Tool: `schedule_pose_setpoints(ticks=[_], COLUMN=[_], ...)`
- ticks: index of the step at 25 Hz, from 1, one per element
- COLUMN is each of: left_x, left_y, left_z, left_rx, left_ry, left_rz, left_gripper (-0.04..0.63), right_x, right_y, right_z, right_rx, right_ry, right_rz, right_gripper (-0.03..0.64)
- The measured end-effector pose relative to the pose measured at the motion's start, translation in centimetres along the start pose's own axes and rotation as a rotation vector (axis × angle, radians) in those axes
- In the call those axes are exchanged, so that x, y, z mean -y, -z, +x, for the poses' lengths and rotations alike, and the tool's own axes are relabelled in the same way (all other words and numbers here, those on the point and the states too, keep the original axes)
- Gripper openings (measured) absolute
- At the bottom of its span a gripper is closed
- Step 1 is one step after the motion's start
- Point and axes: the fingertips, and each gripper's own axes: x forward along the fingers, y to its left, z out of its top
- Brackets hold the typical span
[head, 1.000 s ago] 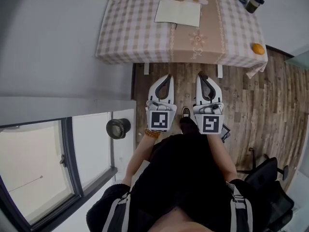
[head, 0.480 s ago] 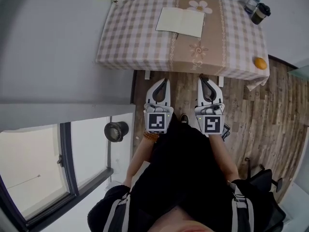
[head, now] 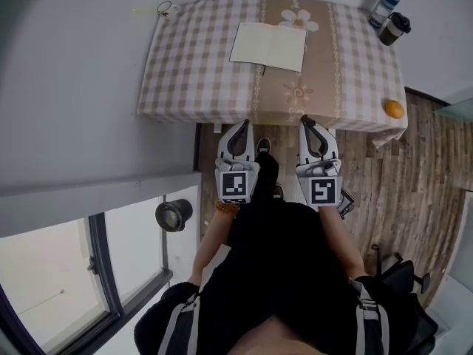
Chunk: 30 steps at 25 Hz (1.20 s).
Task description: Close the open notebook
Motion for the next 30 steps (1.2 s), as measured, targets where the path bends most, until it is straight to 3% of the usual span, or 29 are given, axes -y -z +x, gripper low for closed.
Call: schedule_pose_setpoints(ticks=[9, 20, 25, 30], left_x=[-3.8, -10.5, -10.9, -13.0], left_y=[-1.1, 0.6, 0.5, 2.7], left_z=[6.3, 13.1, 16.6, 18.2], left_rx=[0.025, -0.008, -0.055, -0.004], left_ry=[0.031, 0.055, 0.107, 0.206], left_rz=[-0.010, -0.034, -0.020, -0.065], left_gripper=[0.003, 0.003, 0.003, 0.003], right_x=[0.5, 1.4, 3.0, 1.2], right_y=[1.9, 4.8, 5.6, 8.3], right_z=[7.6, 16.7, 19.6, 22.9], right_rx=[-0.074, -0.163, -0.217, -0.252], right_ry=[-0.063, -0.126, -0.127, -0.129], right_rz=[-0.004, 0.021, 0.039, 0.015], right_gripper=[0.006, 0.006, 0.006, 0.006])
